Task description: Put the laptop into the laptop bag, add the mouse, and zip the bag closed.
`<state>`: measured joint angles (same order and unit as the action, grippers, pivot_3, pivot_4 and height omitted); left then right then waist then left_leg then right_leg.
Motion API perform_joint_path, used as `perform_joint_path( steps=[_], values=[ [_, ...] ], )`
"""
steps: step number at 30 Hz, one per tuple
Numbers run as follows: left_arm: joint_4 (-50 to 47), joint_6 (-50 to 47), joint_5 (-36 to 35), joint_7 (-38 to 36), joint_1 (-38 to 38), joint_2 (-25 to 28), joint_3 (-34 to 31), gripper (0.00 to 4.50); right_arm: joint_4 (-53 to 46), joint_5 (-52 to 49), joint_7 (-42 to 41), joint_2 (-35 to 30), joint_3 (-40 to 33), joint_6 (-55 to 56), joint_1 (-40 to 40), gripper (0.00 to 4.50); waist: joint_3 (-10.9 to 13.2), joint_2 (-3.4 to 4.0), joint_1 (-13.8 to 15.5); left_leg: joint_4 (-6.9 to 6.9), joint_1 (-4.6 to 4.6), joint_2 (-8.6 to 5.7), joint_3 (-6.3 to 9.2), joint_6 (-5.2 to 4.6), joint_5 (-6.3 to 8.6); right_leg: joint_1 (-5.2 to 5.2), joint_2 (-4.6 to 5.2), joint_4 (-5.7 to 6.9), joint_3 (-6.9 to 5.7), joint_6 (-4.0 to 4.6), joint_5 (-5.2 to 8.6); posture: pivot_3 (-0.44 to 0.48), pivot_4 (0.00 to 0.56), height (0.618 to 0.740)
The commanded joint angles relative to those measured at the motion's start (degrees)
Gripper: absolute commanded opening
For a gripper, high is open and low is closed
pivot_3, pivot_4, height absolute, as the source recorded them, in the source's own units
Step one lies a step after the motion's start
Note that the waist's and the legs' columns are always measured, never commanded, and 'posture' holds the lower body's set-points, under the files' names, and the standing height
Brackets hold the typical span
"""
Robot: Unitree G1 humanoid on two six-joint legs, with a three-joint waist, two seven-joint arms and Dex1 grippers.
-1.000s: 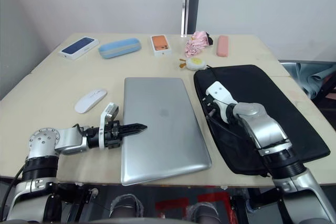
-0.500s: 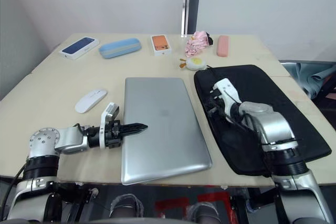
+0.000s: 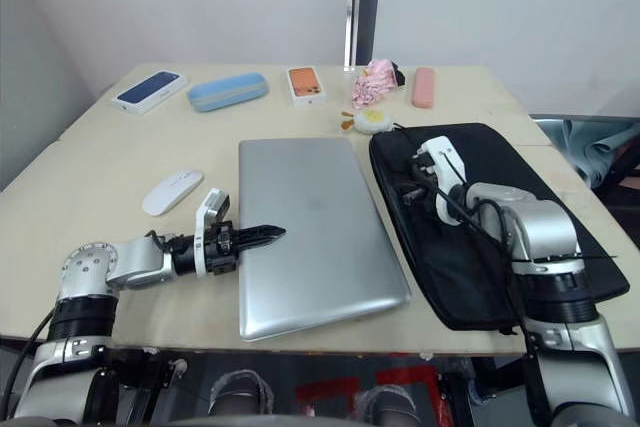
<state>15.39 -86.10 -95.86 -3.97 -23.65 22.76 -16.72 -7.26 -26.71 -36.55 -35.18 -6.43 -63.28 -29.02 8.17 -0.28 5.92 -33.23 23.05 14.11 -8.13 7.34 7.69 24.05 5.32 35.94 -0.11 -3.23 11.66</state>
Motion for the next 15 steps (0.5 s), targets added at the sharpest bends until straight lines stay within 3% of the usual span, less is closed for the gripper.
perform_joint_path(
  steps=[1,15],
  values=[
    [-0.27,2.41,-9.13,0.85,-2.22,0.49,1.29,0.33,-2.00,-2.45,0.35,-0.34,-2.88,-1.49,-2.10,0.02,0.00,0.00,0.10,0.00,0.00,0.00,0.00,0.00,0.00,0.00,0.00,0.00,0.00,-0.01,-0.01,0.000,0.150,0.740],
    [-2.69,7.78,-10.03,1.42,-3.57,-0.19,7.28,0.33,-2.59,-6.40,3.02,0.21,-5.04,-5.00,-3.41,0.02,0.00,0.00,0.17,-0.04,0.01,0.00,-0.01,0.11,-0.06,0.00,0.00,0.00,0.03,-0.19,-0.11,0.000,0.150,0.740]
  ],
)
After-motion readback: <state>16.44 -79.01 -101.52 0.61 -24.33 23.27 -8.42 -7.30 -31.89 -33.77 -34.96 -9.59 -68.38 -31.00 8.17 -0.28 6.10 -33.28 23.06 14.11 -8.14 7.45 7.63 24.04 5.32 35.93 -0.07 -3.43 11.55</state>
